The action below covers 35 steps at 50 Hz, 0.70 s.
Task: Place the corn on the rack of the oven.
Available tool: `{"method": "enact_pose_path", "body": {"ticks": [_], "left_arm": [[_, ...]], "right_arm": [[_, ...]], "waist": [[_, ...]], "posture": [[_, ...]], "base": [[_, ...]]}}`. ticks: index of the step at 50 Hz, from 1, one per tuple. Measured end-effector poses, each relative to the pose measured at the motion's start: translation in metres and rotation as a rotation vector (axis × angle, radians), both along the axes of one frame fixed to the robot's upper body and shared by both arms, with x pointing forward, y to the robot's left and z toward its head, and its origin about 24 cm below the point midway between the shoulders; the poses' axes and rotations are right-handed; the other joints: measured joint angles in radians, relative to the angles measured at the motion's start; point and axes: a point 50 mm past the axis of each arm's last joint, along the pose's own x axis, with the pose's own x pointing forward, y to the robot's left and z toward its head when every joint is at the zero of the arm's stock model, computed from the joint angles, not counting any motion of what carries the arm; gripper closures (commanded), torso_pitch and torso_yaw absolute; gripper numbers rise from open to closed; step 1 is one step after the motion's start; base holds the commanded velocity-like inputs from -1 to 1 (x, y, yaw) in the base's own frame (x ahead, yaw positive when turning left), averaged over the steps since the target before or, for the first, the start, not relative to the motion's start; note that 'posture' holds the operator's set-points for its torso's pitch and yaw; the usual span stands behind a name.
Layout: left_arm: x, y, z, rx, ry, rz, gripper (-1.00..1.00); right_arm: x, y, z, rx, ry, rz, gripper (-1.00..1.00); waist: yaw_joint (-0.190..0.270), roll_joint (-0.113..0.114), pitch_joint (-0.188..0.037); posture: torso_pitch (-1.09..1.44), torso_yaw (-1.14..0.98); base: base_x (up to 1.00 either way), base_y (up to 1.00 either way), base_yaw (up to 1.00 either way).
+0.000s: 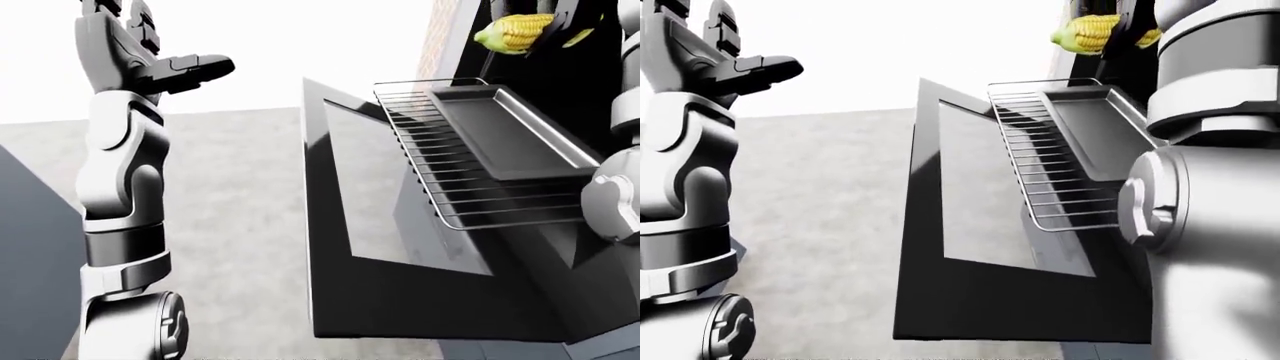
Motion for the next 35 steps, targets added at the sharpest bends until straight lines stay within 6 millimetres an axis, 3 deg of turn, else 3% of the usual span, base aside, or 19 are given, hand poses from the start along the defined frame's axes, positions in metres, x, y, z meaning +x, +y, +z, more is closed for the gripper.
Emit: {"method": "enact_pose_path", "body": {"ticks": [19, 35], "left_arm": [[0.001, 0.0, -0.001, 0.001, 0.006, -0.003, -1.0], [0.001, 0.002, 0.0, -0.005, 0.004, 0.0, -1.0]], "right_arm": [[0.017, -0.022, -0.035, 0.089, -0.085, -0.111, 1.0], [0.03, -0.029, -0.073, 0.133, -0.141, -0.157, 1.0]], "waist": [[0.005, 0.001, -0.014], [0.003, 0.008, -0.024]], "posture": [[0.0, 0.0], [0.0, 0.0]], "base": [[0.0, 0.0, 0.0], [0.0, 0.0, 0.0]]}}
